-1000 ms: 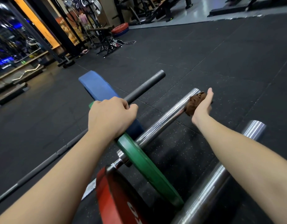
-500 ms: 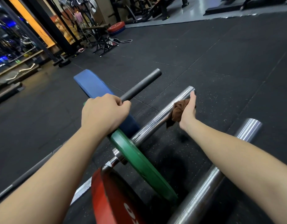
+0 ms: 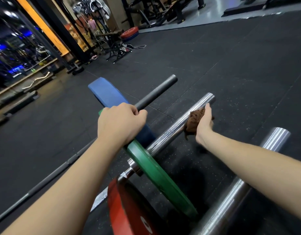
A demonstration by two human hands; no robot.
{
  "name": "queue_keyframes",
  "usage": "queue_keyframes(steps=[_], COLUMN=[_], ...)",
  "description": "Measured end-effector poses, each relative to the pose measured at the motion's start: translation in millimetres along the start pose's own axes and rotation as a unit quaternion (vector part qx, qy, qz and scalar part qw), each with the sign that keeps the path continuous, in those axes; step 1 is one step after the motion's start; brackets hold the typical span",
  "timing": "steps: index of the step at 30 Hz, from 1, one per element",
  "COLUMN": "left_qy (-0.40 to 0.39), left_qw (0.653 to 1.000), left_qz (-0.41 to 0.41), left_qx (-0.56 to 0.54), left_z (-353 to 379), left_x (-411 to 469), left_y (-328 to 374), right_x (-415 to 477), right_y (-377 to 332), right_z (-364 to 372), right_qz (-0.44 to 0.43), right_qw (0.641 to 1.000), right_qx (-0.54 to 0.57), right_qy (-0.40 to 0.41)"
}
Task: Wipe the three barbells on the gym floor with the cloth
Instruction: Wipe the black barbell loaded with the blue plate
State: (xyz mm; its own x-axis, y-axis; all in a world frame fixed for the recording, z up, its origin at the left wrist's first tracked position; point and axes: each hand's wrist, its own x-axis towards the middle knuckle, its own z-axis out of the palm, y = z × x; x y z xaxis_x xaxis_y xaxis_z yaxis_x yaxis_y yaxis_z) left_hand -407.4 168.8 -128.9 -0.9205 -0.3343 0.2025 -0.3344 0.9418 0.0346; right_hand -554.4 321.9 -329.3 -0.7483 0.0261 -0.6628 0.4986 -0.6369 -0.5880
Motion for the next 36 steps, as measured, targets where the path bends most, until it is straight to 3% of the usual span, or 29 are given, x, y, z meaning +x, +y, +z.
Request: queue_keyframes(steps=[5, 14, 20, 26, 36], left_qy=[-0.001, 0.007, 0.006, 0.003, 0.005], left_qw=[1.000, 1.000, 1.000, 1.000, 1.000], left_qz=[-0.001, 0.005, 0.008, -0.010, -0.005], left_qx=[0.009, 0.011, 0.020, 0.015, 0.013], left_z=[1.5, 0.7, -0.3, 1.7, -0.4], left_x=[5.1, 0.6, 1.9, 6.2, 0.5], left_y=[-3.1, -0.2, 0.3, -3.6, -0.2], right_x=[-5.8, 3.7, -7.7, -20.5, -21.1], right_y=[9.3, -39.3, 12.7, 44.7, 8.0], right_z=[2.4, -6.3, -3.2, -2.7, -5.5], right_qz=[0.017, -0.042, 0.015, 0.069, -0.023], right_qw=[1.000, 0.999, 0.998, 0.986, 0.996], right_qx=[-0.012, 0.014, -0.049, -0.082, -0.042], right_qy=[-0.021, -0.018, -0.038, -0.129, -0.079])
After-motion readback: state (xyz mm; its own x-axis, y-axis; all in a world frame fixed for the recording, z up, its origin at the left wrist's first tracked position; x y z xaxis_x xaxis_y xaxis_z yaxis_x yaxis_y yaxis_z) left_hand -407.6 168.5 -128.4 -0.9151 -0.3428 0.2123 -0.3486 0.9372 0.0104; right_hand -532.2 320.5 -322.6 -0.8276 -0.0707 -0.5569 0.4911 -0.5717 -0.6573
